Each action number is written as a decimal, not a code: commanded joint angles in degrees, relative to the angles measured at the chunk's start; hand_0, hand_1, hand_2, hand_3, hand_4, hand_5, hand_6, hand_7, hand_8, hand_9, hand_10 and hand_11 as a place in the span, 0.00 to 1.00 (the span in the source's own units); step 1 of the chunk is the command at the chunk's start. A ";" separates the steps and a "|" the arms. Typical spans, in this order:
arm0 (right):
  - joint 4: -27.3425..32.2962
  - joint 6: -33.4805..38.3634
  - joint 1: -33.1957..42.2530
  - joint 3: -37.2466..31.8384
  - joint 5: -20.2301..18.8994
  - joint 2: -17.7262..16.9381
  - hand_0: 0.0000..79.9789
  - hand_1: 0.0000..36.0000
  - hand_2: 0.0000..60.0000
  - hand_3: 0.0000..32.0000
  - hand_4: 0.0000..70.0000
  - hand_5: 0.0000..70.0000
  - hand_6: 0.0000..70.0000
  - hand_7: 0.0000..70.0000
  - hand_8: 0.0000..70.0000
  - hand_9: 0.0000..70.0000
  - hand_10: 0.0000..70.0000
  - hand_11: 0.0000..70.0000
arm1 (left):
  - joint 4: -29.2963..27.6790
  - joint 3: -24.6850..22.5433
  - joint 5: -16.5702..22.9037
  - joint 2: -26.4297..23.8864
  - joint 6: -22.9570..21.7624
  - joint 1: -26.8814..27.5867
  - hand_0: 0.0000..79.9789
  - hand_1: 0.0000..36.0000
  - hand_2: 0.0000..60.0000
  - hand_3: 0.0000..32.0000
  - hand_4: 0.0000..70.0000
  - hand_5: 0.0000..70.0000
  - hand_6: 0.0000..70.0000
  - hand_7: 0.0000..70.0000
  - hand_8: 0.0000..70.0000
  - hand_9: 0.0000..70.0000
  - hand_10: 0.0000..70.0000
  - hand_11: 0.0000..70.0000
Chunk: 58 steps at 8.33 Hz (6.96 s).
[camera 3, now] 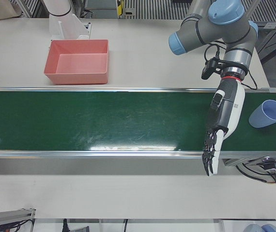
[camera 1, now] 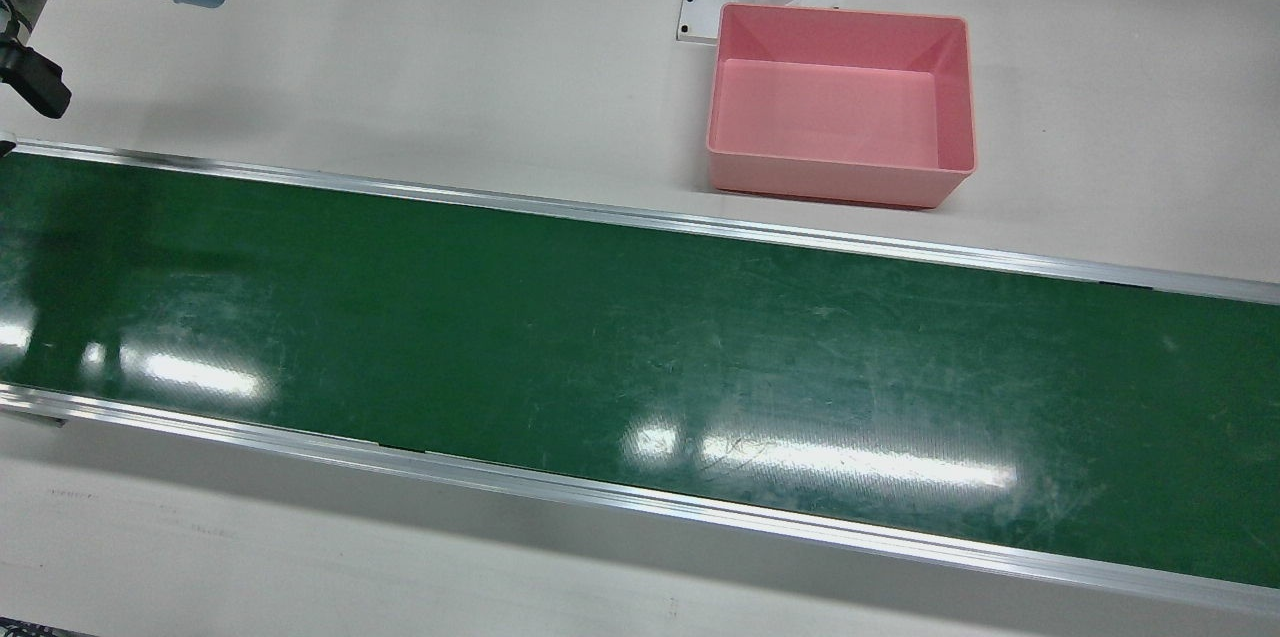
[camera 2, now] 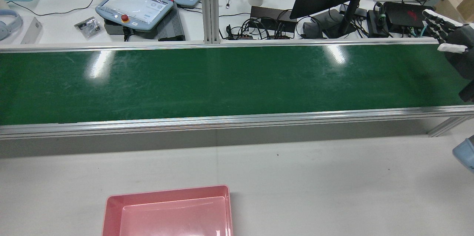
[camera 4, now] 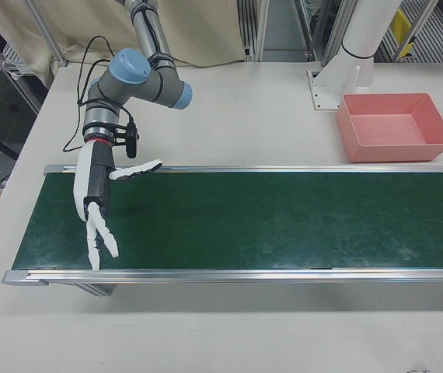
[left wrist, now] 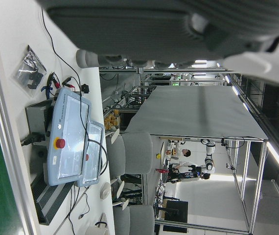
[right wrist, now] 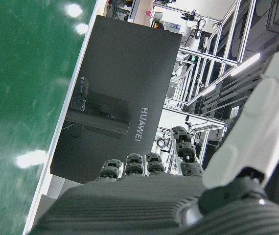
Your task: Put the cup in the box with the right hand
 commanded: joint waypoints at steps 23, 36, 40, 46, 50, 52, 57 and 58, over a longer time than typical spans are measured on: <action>-0.05 0.11 1.96 2.33 -0.10 -0.53 0.59 0.18 0.00 0.00 0.09 0.06 0.07 0.22 0.05 0.14 0.02 0.05 | -0.03 0.06 -0.02 0.00 0.07 -0.08 0.00 0.00 0.00 0.00 0.00 0.00 0.00 0.00 0.00 0.00 0.00 0.00; -0.05 0.20 1.78 2.42 -0.19 -1.06 0.59 0.17 0.00 0.00 0.11 0.05 0.07 0.24 0.07 0.15 0.02 0.04 | -0.03 0.15 -0.02 0.00 -0.02 -0.08 0.00 0.00 0.00 0.00 0.00 0.00 0.00 0.00 0.00 0.00 0.00 0.00; -0.14 0.11 1.52 2.33 -0.19 -1.06 0.59 0.17 0.00 0.00 0.13 0.05 0.07 0.24 0.06 0.15 0.02 0.04 | -0.03 0.15 -0.02 0.00 0.07 -0.08 0.00 0.00 0.00 0.00 0.00 0.00 0.00 0.00 0.00 0.00 0.00 0.00; -0.22 0.11 1.25 2.33 -0.19 -0.97 0.68 0.35 0.00 0.00 0.27 0.08 0.07 0.19 0.06 0.12 0.04 0.09 | -0.03 0.15 -0.02 0.00 0.07 0.01 0.00 0.00 0.00 0.00 0.00 0.00 0.00 0.00 0.00 0.00 0.00 0.00; -0.22 0.11 0.81 2.24 -0.19 -0.97 0.71 0.44 0.00 0.00 0.27 0.09 0.08 0.20 0.07 0.14 0.05 0.10 | -0.03 0.06 0.07 0.00 -0.02 0.01 0.00 0.00 0.00 0.00 0.00 0.00 0.00 0.00 0.00 0.00 0.00 0.00; -0.14 0.11 0.72 2.24 -0.19 -0.97 0.69 0.39 0.00 0.00 0.28 0.08 0.08 0.22 0.07 0.14 0.05 0.09 | -0.03 0.06 -0.02 0.00 -0.02 0.01 0.00 0.00 0.00 0.00 0.00 0.00 0.00 0.00 0.00 0.00 0.00 0.00; -0.05 0.11 0.90 2.15 -0.10 -1.06 0.63 0.28 0.00 1.00 0.01 0.07 0.00 0.17 0.06 0.12 0.03 0.07 | -0.03 0.06 -0.02 0.00 -0.02 0.01 0.00 0.00 0.00 0.00 0.00 0.00 0.00 0.00 0.00 0.00 0.00 0.00; -0.05 0.11 0.81 2.15 -0.10 -1.06 0.63 0.29 0.00 1.00 0.00 0.08 0.00 0.12 0.06 0.12 0.03 0.07 | -0.03 0.06 -0.02 0.00 0.07 0.01 0.00 0.00 0.00 0.00 0.00 0.00 0.00 0.00 0.00 0.00 0.00 0.00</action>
